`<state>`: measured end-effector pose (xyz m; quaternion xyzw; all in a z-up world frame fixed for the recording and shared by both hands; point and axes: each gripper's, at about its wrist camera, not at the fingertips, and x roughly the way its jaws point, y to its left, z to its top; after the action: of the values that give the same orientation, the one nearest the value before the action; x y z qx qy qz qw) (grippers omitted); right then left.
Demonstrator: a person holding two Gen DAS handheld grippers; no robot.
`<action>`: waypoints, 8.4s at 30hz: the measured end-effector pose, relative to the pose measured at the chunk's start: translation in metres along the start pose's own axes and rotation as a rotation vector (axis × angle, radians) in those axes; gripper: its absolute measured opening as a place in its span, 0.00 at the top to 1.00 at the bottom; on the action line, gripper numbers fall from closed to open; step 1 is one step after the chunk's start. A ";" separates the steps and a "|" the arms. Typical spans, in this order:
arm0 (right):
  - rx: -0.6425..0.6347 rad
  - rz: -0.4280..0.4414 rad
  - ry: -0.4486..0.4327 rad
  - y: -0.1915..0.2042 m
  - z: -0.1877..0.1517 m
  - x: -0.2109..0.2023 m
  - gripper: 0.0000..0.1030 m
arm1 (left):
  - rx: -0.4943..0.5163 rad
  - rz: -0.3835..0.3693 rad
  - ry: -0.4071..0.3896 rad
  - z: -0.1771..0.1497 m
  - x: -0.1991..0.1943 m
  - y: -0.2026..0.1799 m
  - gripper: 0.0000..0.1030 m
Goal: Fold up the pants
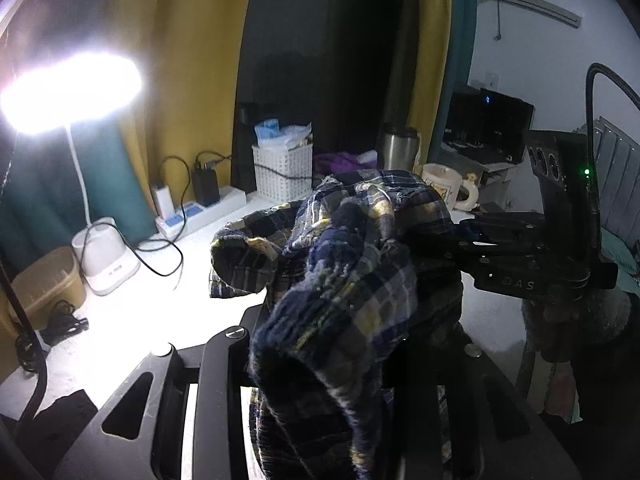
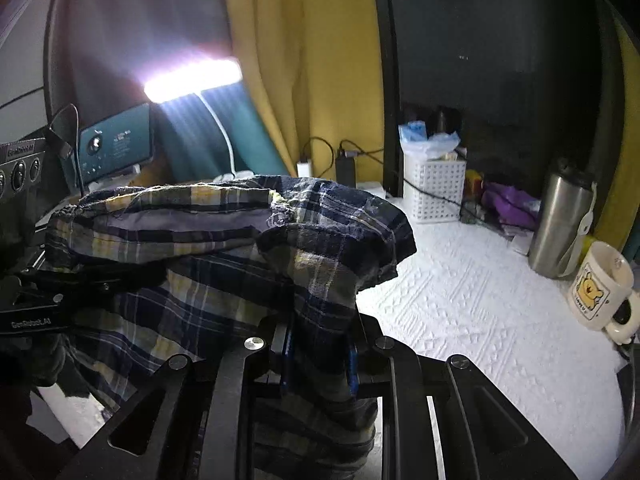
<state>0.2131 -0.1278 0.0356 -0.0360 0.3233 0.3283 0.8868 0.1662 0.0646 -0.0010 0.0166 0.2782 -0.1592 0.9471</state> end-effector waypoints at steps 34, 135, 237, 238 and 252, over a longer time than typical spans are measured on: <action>-0.206 0.158 -0.161 0.151 0.049 -0.043 0.80 | -0.005 0.203 -0.240 -0.033 -0.171 0.039 0.70; -0.093 0.177 0.330 0.160 -0.027 0.162 0.75 | -0.434 0.487 0.230 -0.159 -0.097 0.192 0.24; 0.136 -0.177 0.156 0.031 -0.112 -0.047 0.38 | -0.194 0.486 0.077 -0.123 -0.128 0.034 0.23; 0.136 -0.181 0.152 0.029 -0.112 -0.051 0.38 | -0.189 0.479 0.072 -0.121 -0.128 0.031 0.23; 0.110 -0.245 0.076 0.029 -0.097 -0.098 0.38 | -0.128 0.357 -0.038 -0.088 -0.128 -0.018 0.23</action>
<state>0.0860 -0.1867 0.0221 -0.0388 0.3676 0.1978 0.9079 0.0133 0.0955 -0.0058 0.0025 0.2624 0.0290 0.9645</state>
